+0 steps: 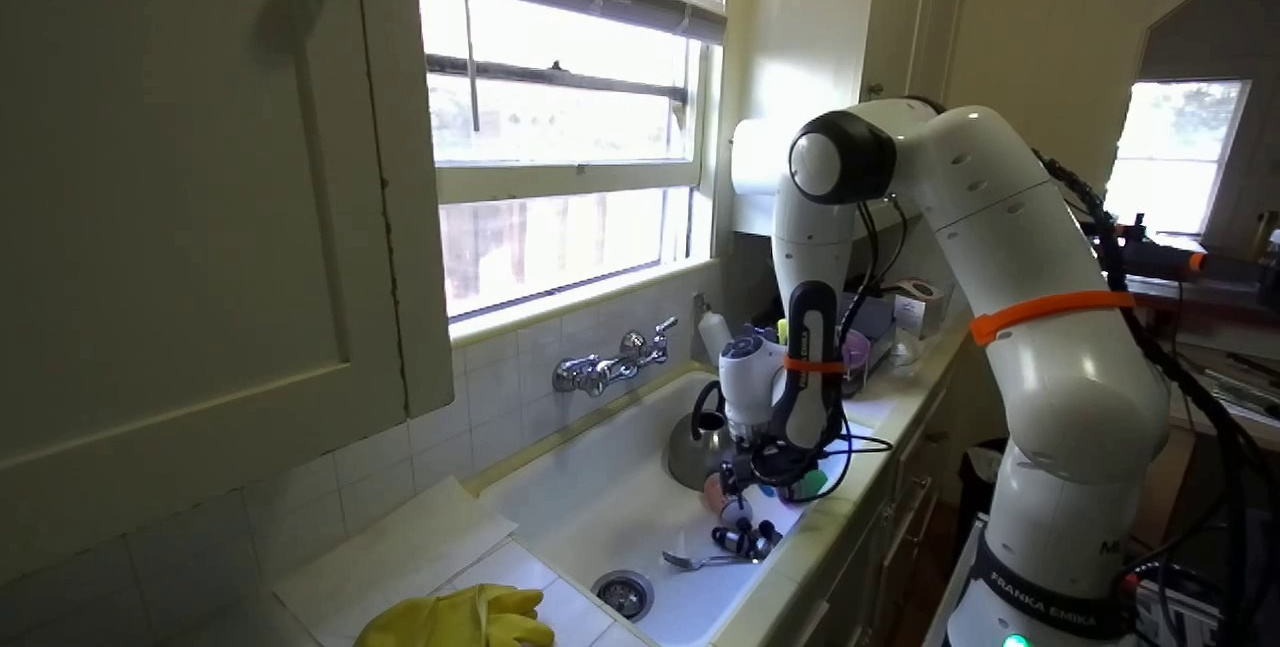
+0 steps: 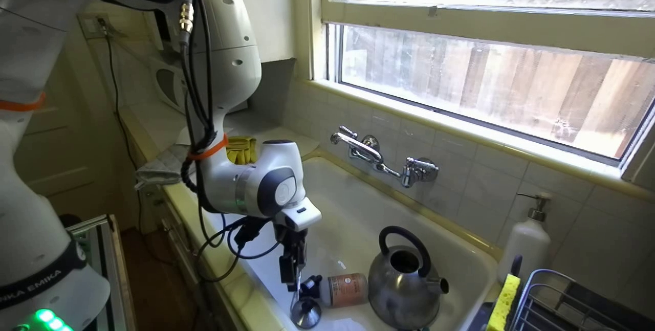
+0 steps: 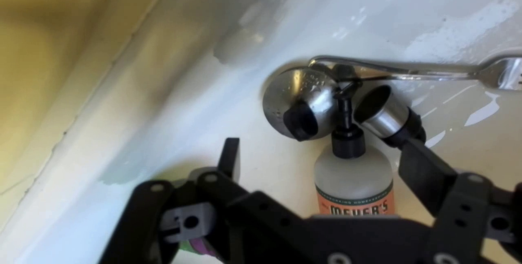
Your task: Remove the orange bottle from the sink and put it on the window sill
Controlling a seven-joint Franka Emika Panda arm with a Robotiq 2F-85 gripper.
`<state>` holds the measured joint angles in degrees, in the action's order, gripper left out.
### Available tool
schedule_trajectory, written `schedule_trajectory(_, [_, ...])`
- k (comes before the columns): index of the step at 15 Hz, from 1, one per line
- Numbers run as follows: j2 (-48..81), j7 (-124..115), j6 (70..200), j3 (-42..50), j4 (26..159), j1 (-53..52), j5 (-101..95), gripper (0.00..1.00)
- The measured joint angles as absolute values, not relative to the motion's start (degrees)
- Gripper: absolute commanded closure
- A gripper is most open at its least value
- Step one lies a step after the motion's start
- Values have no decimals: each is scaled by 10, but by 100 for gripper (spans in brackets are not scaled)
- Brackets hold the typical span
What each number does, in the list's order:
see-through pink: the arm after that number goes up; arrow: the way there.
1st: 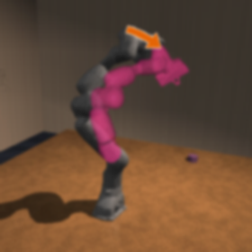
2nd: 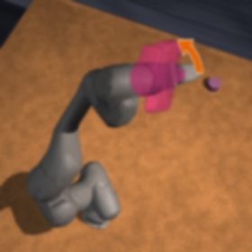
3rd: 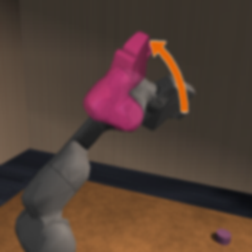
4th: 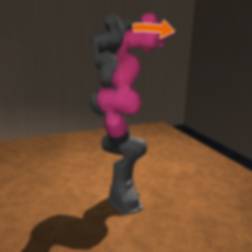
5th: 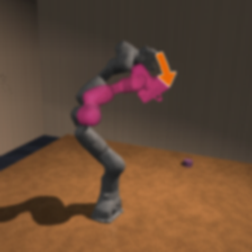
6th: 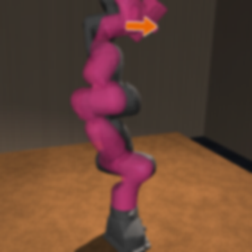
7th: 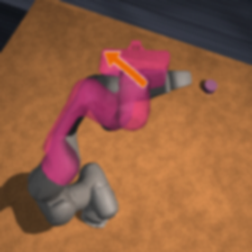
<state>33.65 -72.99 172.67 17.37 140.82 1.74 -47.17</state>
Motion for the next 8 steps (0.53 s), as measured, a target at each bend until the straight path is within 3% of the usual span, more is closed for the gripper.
schedule_trajectory(8, [401, -794, 1898, 332, 1379, -111, -509, 0])
